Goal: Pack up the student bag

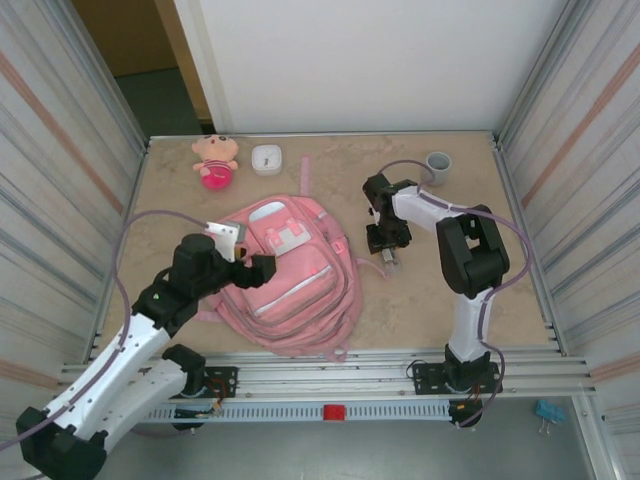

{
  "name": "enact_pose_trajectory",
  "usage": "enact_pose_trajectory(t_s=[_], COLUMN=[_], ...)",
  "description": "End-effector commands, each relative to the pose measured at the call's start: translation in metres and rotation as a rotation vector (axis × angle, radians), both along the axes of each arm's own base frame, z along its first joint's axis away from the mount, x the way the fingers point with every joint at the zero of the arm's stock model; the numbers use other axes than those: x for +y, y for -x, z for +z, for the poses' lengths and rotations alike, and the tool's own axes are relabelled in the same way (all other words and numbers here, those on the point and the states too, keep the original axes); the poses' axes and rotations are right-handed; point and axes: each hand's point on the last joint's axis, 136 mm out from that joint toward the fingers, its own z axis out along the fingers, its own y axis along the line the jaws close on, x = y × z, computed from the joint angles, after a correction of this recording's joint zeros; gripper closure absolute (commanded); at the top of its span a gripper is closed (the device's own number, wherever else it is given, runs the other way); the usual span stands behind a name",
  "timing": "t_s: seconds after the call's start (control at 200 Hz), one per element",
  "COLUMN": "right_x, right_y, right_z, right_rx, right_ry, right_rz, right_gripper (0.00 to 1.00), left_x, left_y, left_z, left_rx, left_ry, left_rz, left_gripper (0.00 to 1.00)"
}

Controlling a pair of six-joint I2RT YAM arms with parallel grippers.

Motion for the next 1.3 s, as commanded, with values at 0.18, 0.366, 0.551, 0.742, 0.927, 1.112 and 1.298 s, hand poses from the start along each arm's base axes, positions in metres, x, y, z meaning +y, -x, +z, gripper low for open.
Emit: enact_pose_trajectory(t_s=[0.18, 0.366, 0.551, 0.742, 0.927, 1.112, 1.298], right_x=[0.018, 0.044, 0.053, 0.053, 0.049, 0.043, 0.047], right_y=[0.005, 0.024, 0.032, 0.039, 0.044, 0.044, 0.043], right_z=[0.089, 0.119, 0.121, 0.129, 0.132, 0.119, 0.085], right_rx=[-0.321, -0.385, -0.371, -0.386, -0.394, -0.37, -0.292], right_ry=[-0.359, -0.666, -0.706, -0.714, -0.702, -0.648, -0.43], right_rz=[-0.063, -0.091, -0.097, -0.096, -0.098, -0.124, -0.076], right_gripper=[0.58, 0.59, 0.59, 0.59, 0.59, 0.56, 0.33], left_x=[-0.045, -0.072, -0.071, -0.059, -0.044, -0.026, -0.017], left_y=[0.043, 0.062, 0.052, 0.032, 0.032, 0.039, 0.039], left_z=[-0.027, -0.063, -0.092, -0.081, -0.054, -0.04, -0.053], left_rx=[-0.137, -0.154, -0.122, -0.134, -0.208, -0.298, -0.295], left_ry=[-0.261, -0.397, -0.508, -0.568, -0.464, -0.356, -0.395], left_rz=[-0.3, -0.442, -0.387, -0.243, -0.146, -0.108, -0.094], left_gripper=[0.11, 0.1, 0.1, 0.18, 0.27, 0.47, 0.47])
